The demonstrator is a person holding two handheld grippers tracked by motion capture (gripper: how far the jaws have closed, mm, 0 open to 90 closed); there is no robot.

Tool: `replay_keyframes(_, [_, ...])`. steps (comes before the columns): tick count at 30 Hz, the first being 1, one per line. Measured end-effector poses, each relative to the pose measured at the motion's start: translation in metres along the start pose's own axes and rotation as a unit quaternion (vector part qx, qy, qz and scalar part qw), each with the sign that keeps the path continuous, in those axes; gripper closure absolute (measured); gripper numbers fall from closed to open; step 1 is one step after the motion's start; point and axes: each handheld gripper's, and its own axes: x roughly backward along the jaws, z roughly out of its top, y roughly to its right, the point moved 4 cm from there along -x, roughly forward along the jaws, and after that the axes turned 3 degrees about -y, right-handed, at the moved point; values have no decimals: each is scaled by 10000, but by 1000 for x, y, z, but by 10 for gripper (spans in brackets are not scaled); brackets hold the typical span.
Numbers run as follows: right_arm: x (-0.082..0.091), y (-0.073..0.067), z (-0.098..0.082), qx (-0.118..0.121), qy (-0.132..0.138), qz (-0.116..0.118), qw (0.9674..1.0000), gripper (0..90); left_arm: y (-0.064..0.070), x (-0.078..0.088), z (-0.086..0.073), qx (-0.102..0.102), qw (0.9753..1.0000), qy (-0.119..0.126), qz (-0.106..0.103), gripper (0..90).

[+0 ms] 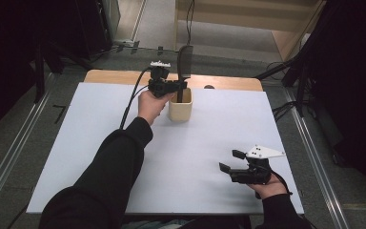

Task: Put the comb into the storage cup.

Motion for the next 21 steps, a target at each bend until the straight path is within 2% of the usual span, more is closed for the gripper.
replay_keyframes(4, [0,0,0,-5,3,-2,10000,216,0,2,1,-28,10000,12,-44,696])
replay_keyframes(6, [0,0,0,-9,6,-7,10000,216,-2,5,3,91,9998,72,-156,534])
replay_keyframes(7, [0,0,0,-6,5,-8,10000,216,-3,7,4,148,9997,92,-144,479])
replay_keyframes(10, [0,0,0,5,15,-4,10000,216,-7,12,5,134,9999,95,-32,391])
replay_keyframes(15, [-1,0,1,13,-20,2,10000,216,-15,20,5,251,9997,-18,9,349])
replay_keyframes(21, [-2,0,1,10,-20,-12,10000,216,-18,30,5,269,9996,50,-17,346])
